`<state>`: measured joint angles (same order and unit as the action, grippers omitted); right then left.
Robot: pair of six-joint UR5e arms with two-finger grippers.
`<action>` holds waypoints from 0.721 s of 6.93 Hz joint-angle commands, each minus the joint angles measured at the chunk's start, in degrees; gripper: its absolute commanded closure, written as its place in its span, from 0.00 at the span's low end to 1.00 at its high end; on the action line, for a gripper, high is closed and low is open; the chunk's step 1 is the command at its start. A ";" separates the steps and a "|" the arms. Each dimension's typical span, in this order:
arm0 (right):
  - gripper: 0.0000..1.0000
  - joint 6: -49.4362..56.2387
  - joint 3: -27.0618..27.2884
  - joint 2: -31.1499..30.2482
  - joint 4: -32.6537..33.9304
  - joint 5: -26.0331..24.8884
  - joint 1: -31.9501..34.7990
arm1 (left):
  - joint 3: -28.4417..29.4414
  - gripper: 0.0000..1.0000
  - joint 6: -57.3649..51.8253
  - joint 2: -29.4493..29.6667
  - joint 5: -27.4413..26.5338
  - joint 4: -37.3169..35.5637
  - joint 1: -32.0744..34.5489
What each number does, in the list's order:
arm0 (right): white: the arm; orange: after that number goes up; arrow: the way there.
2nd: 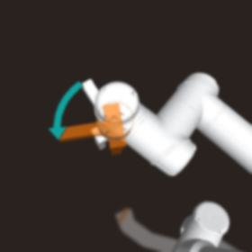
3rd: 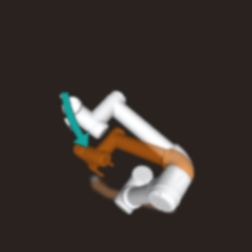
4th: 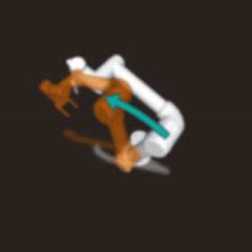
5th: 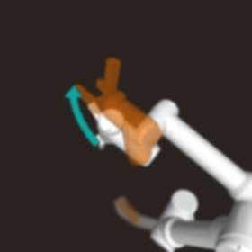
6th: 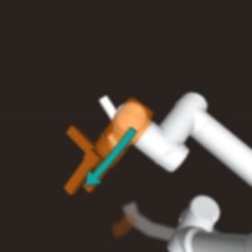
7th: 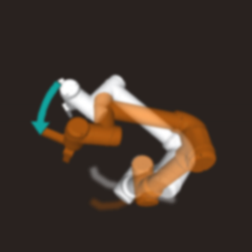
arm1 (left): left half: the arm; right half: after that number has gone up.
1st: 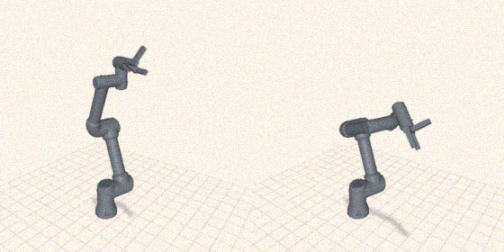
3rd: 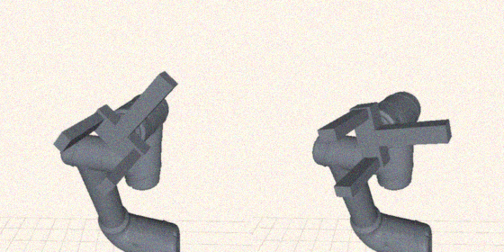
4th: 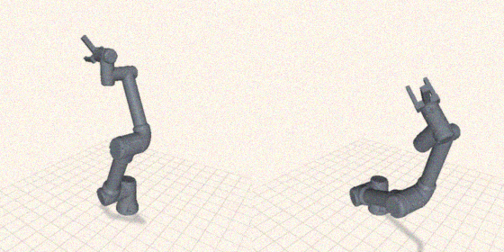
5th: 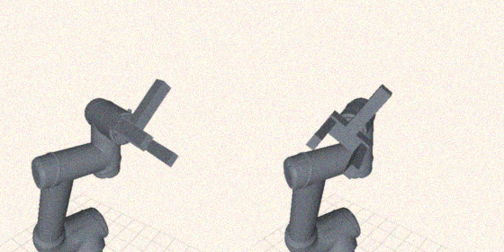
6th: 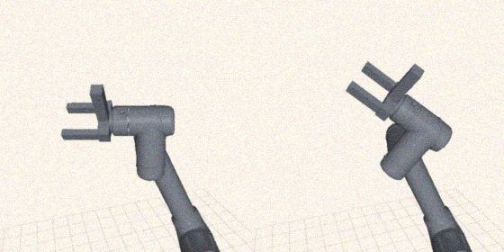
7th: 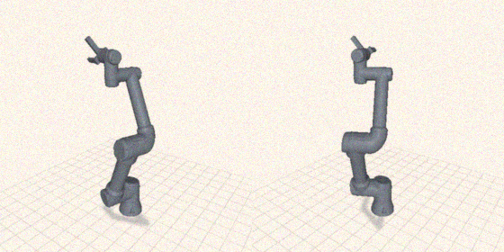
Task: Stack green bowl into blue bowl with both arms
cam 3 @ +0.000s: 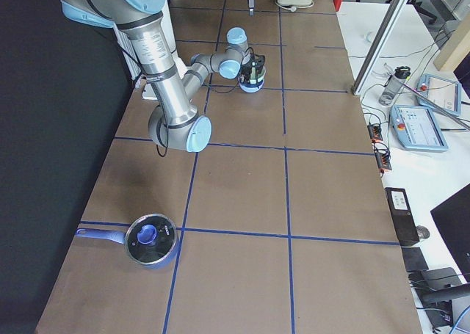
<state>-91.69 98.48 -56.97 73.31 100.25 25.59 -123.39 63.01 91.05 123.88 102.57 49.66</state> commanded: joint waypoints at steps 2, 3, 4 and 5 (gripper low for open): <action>1.00 0.11 -0.05 -0.51 0.34 -0.14 0.16 | -0.54 0.00 0.09 0.00 0.04 -0.09 0.00; 0.93 0.20 -0.05 -0.60 0.34 -0.23 0.07 | -0.54 0.00 0.09 0.00 0.04 -0.09 0.00; 0.01 0.46 -0.22 -0.69 0.43 -0.31 -0.01 | -0.80 0.00 0.09 -0.26 0.04 -0.09 0.00; 0.00 0.72 -0.05 -0.60 0.43 -0.32 0.07 | -0.80 0.00 0.09 -0.26 0.04 -0.09 0.00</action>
<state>-91.25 98.36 -57.58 73.71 99.97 25.64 -124.10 63.11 90.87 123.93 102.48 49.66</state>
